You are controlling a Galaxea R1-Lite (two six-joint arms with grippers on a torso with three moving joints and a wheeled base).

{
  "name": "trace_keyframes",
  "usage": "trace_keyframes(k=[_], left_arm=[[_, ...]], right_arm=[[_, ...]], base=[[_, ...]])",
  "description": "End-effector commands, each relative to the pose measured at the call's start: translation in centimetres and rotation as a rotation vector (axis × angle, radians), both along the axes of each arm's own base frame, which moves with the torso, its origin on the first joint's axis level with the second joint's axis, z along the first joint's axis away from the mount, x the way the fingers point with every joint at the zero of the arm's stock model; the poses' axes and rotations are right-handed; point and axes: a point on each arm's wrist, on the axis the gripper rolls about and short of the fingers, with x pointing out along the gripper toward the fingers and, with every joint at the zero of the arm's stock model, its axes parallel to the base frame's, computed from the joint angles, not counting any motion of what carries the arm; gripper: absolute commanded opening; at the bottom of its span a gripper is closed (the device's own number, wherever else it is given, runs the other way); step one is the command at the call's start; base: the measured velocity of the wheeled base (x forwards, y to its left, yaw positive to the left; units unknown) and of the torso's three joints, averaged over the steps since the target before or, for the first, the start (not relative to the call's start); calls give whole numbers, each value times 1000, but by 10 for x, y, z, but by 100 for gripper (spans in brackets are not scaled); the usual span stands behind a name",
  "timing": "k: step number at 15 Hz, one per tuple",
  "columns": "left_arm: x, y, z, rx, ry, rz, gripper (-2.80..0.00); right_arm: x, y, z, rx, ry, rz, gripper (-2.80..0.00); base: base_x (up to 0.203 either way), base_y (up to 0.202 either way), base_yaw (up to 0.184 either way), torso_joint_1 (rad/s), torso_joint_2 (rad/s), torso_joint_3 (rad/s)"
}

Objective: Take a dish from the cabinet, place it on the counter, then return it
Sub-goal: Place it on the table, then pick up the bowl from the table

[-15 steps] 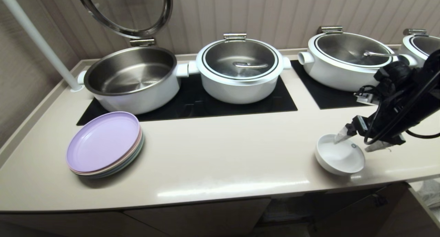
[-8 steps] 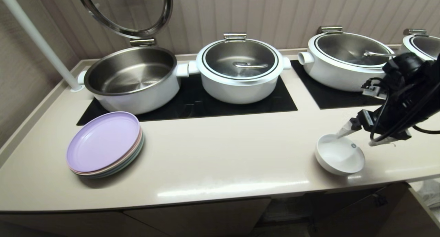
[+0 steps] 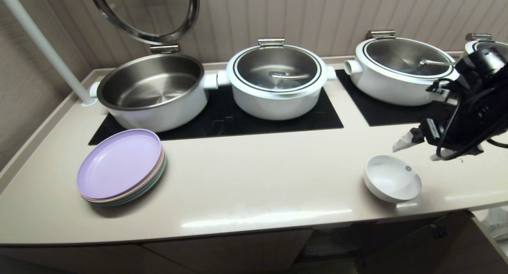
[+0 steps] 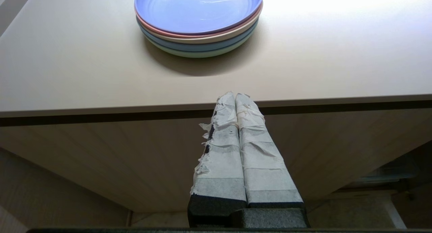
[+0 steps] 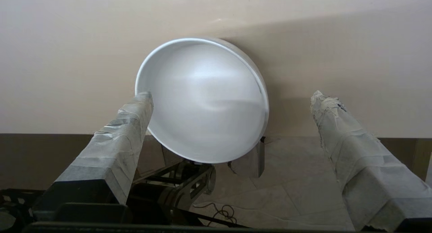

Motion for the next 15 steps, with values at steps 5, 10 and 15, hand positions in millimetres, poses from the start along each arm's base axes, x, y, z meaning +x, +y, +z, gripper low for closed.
trace_keyframes(k=[5, 10, 15], left_arm=[[0, 0, 0, 0, 0, 1, -280], [0, 0, 0, 0, 0, 1, -280], [0, 0, 0, 0, 0, 1, -280]], right_arm=[[-26, 1, 15, -6, -52, 10, 0], [-52, 2, 14, -13, -85, 9, -280], [-76, 7, 21, -42, -186, 69, -280]], base=[[0, 0, 0, 0, 0, 0], [0, 0, 0, 0, 0, 0], [0, 0, 0, 0, 0, 0]])
